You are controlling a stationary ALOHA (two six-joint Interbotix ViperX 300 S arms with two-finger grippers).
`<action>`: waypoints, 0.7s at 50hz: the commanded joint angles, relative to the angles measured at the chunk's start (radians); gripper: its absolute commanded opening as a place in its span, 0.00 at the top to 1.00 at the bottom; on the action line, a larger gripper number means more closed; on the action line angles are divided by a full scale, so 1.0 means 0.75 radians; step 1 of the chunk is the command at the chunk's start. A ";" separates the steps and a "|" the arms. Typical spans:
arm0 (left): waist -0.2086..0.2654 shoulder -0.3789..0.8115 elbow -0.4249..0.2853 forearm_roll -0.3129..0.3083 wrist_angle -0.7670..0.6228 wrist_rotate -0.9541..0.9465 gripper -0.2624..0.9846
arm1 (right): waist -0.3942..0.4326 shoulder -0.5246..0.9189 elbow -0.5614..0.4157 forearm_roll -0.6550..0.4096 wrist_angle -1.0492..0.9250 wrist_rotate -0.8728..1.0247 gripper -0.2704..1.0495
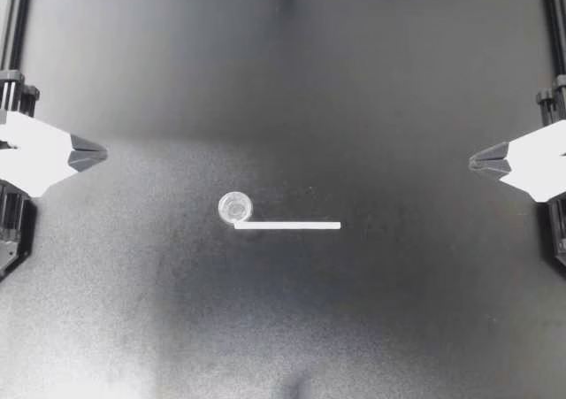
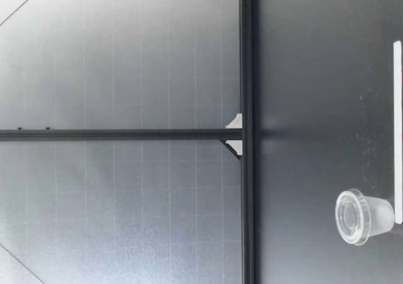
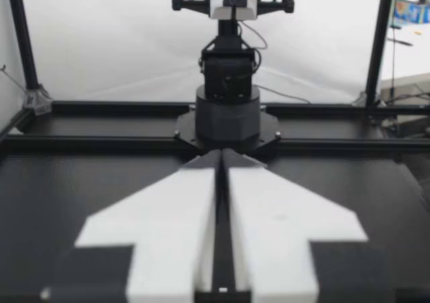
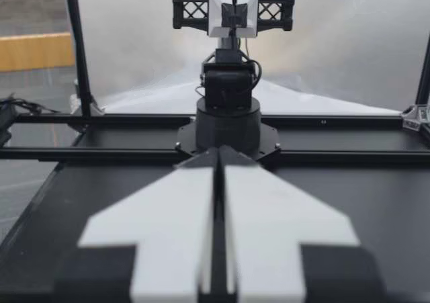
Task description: Pick up the plastic cup and open its lid.
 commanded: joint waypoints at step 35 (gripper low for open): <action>0.076 0.419 0.129 -0.027 -0.055 0.025 0.91 | -0.047 0.552 -0.149 -0.002 -0.254 0.002 0.95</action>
